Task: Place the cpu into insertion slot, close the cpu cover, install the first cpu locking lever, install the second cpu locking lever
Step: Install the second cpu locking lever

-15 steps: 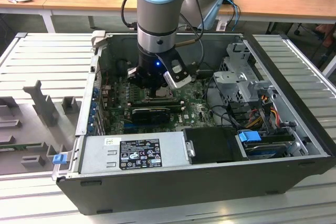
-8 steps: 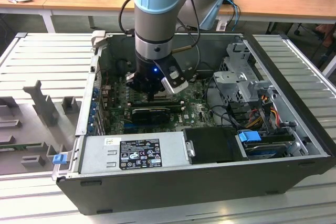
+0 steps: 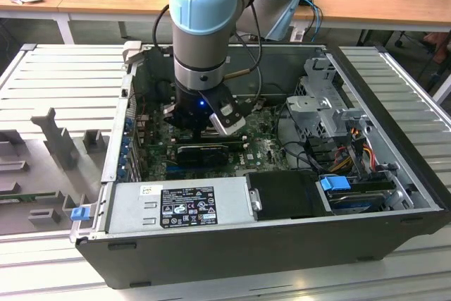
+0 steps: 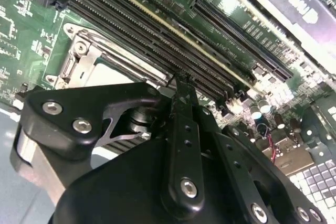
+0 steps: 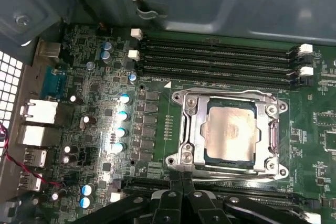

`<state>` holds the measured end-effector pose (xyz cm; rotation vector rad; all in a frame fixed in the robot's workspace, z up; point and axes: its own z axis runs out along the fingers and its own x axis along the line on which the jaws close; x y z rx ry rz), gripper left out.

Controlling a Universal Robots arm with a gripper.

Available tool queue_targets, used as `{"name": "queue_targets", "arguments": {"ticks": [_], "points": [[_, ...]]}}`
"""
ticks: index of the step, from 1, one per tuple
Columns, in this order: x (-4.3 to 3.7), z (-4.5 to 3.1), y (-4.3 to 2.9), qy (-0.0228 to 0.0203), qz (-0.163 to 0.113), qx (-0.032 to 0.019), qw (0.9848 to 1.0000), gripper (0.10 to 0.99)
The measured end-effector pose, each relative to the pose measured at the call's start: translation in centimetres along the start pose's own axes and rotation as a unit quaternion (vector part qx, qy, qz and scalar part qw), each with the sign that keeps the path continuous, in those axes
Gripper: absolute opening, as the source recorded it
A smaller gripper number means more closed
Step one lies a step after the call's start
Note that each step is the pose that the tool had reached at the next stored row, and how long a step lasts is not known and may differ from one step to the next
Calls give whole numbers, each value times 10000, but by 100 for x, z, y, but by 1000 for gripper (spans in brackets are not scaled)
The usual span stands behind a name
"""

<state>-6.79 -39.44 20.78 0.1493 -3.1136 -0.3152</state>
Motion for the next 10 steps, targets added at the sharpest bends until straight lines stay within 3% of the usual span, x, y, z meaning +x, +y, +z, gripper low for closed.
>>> {"name": "queue_targets", "arguments": {"ticks": [1,2,10], "points": [[2,4,-5,-3,0,-33,10000,106],[17,9,-16,-10,-1,-110,9999,106],[36,65,-43,-29,-10,-325,9995,106]]}}
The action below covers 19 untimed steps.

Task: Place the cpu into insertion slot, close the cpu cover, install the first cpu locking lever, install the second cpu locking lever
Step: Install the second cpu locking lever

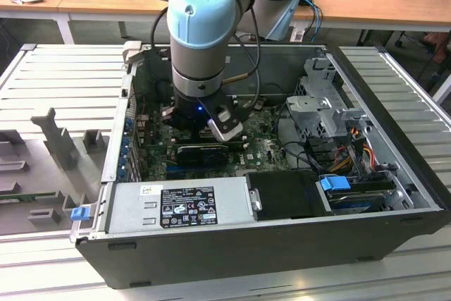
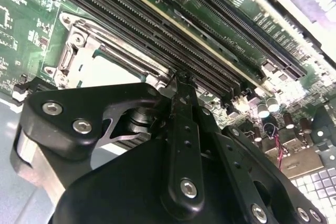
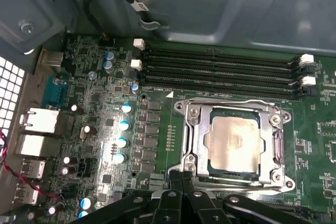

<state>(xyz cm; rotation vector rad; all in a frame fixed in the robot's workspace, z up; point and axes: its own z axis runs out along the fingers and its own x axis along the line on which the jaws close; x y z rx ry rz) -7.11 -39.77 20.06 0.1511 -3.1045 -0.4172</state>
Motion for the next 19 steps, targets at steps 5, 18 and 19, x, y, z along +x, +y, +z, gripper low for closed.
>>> {"name": "queue_targets", "arguments": {"ticks": [5,18,19], "points": [[23,41,-10,-7,-4,-79,10000,106],[50,-126,38,-12,-2,-120,9999,106],[50,-146,43,-12,-2,-120,9999,106]]}}
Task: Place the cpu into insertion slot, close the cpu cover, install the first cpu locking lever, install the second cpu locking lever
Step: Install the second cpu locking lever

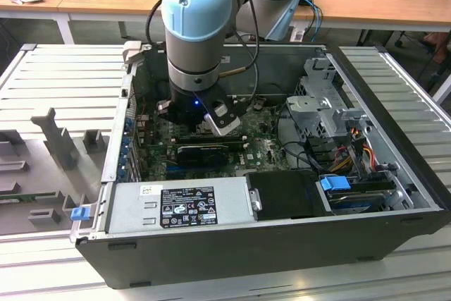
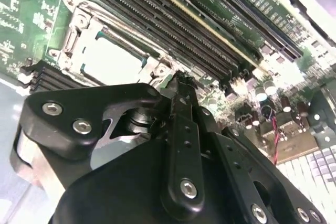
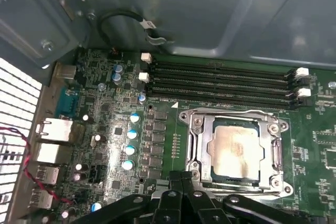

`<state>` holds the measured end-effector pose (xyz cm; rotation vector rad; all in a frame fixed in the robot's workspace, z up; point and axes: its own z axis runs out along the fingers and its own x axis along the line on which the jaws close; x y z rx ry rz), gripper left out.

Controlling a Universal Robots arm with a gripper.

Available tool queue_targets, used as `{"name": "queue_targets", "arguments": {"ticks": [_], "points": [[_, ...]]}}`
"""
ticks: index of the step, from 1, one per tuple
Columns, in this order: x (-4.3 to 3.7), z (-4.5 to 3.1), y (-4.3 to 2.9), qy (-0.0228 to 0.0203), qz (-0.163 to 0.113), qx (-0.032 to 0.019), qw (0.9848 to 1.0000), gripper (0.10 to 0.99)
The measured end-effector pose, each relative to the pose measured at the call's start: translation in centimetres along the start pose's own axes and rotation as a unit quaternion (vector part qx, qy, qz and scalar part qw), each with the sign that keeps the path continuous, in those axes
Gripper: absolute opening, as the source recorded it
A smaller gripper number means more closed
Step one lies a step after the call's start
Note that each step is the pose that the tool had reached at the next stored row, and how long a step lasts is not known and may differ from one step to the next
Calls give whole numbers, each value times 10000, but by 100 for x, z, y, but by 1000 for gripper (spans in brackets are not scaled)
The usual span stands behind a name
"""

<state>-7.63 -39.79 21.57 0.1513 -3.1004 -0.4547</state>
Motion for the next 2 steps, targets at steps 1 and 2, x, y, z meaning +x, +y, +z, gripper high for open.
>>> {"name": "queue_targets", "arguments": {"ticks": [1,2], "points": [[0,-20,6,0,0,-1,10000,106],[0,-34,10,0,0,0,10000,106]]}}
